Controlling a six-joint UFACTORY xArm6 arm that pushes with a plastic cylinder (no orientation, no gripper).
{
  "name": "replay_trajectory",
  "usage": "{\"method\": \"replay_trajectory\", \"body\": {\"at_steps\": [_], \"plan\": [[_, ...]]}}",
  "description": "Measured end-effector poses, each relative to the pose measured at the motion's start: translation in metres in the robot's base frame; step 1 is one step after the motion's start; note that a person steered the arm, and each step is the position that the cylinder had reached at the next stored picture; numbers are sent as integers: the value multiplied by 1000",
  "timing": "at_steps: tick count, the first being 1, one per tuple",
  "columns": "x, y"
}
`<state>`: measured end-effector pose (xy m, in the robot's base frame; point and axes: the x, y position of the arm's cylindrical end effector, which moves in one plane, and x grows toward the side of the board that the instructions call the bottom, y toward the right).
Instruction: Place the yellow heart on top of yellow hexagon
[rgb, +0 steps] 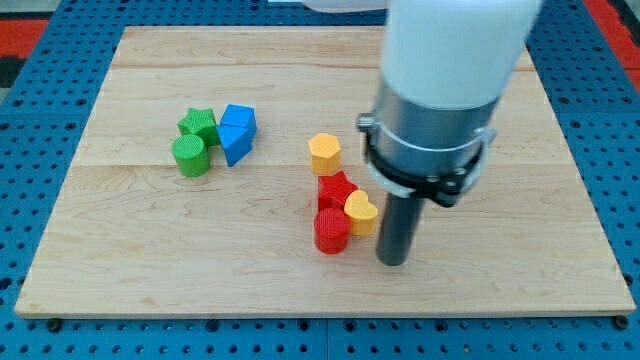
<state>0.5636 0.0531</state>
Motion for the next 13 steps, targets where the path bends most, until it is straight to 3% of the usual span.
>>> {"method": "replay_trajectory", "body": {"at_steps": [1,8,10,11,13], "plan": [[0,-23],[-104,23],[-115,26],[-115,37],[-52,23]]}}
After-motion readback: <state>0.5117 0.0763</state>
